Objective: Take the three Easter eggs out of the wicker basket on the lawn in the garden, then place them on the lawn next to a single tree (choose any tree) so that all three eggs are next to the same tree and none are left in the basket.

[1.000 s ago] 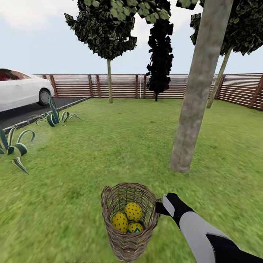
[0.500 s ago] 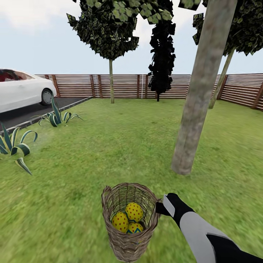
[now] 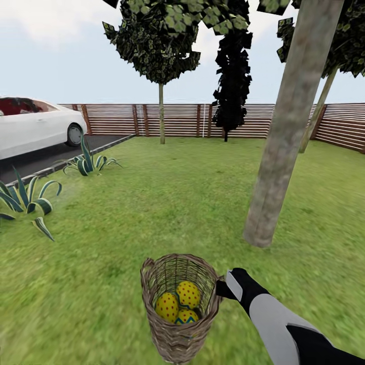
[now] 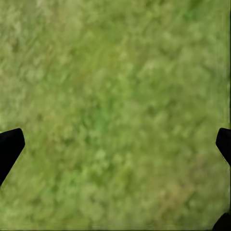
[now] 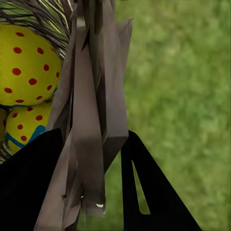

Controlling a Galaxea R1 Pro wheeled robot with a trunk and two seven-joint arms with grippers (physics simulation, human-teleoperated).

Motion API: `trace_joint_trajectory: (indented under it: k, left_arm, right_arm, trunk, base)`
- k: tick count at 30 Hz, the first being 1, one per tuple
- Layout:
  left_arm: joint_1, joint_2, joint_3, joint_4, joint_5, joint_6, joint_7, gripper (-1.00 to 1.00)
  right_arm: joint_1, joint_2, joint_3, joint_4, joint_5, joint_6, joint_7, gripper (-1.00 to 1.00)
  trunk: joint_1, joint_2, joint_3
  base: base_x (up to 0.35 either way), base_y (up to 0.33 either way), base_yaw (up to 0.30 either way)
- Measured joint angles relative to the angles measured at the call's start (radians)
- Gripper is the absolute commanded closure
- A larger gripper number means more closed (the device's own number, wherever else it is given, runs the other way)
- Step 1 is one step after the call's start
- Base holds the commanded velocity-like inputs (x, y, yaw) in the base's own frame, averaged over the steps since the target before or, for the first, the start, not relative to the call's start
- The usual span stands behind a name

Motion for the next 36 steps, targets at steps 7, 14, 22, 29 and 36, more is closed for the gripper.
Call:
trace_joint_trajectory:
  k: [7,14,22,29,36]
  left_arm:
    - [-0.159,0.135,-0.001,0.073,-0.001,0.222,-0.026,-1.00]
    - [-0.230,0.132,-0.004,0.403,-0.007,-0.042,-0.020,-1.00]
    - [-0.232,0.112,-0.006,0.480,-0.009,-0.173,-0.017,-1.00]
    - [-0.232,0.106,-0.006,0.483,-0.009,-0.178,-0.017,-1.00]
    - [-0.232,0.100,-0.006,0.483,-0.009,-0.238,-0.018,-1.00]
  right_arm:
    - [0.000,0.000,-0.001,0.001,0.000,-0.002,0.001,1.00]
    - [0.000,-0.002,-0.004,0.000,0.000,-0.003,0.001,1.00]
    - [0.009,0.000,-0.001,0.000,0.000,-0.005,0.001,1.00]
    - [0.009,-0.001,-0.004,0.000,-0.007,-0.007,0.001,1.00]
    - [0.011,-0.001,-0.004,0.000,-0.007,-0.006,0.001,1.00]
  trunk:
    - [-0.027,0.049,0.022]
    - [-0.054,0.098,0.044]
    - [-0.084,0.154,0.069]
    - [-0.111,0.203,0.091]
    - [-0.138,0.252,0.113]
  base:
    - [0.000,0.000,0.002]
    - [0.000,0.000,0.000]
    - [0.000,0.000,0.000]
    - [0.000,0.000,0.000]
    - [0.000,0.000,0.000]
